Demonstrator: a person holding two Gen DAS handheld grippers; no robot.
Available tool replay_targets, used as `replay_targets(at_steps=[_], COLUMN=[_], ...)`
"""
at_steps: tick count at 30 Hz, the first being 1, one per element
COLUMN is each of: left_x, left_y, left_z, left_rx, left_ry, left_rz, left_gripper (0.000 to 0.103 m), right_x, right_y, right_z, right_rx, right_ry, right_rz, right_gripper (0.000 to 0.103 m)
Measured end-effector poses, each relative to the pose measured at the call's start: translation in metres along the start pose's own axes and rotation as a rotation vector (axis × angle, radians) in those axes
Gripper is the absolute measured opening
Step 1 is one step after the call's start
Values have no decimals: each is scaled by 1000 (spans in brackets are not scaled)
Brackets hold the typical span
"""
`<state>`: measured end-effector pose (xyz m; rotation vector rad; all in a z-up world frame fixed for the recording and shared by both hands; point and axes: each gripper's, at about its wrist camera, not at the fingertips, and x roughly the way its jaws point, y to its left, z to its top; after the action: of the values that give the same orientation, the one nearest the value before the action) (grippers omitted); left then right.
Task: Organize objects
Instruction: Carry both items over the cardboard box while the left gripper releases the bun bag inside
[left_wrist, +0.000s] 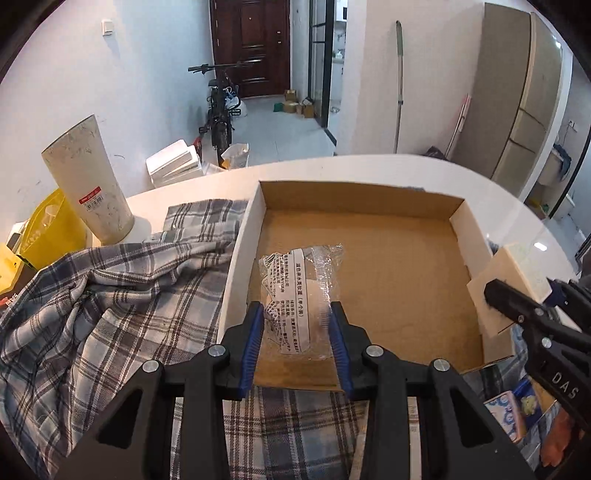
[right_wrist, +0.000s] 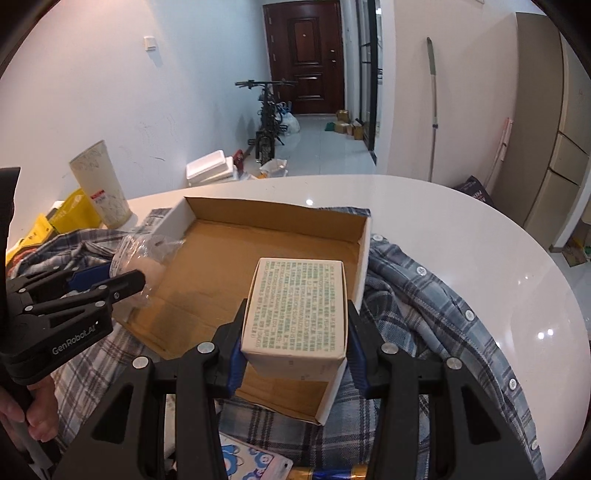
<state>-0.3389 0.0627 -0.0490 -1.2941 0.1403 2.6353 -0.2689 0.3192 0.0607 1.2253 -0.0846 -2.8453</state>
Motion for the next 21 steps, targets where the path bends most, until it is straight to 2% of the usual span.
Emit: replay_targets(at_steps=[8, 13, 18, 21], left_x=[7, 14, 16, 15], left_y=[-7, 1, 4, 5], left_z=[-8, -8, -9, -8], left_rx=[42, 0, 0, -10], left_ry=[26, 54, 58, 66], left_rz=[39, 22, 39, 8], left_gripper=[37, 37, 37, 44], right_x=[3, 3, 2, 2], right_y=[-5, -8, -7, -7], right_z=[-2, -1, 0, 0], right_rx=[10, 19, 23, 26], right_ry=[8, 8, 6, 4], right_rz=[-11, -12, -8, -4], right_gripper=[44, 44, 44, 44])
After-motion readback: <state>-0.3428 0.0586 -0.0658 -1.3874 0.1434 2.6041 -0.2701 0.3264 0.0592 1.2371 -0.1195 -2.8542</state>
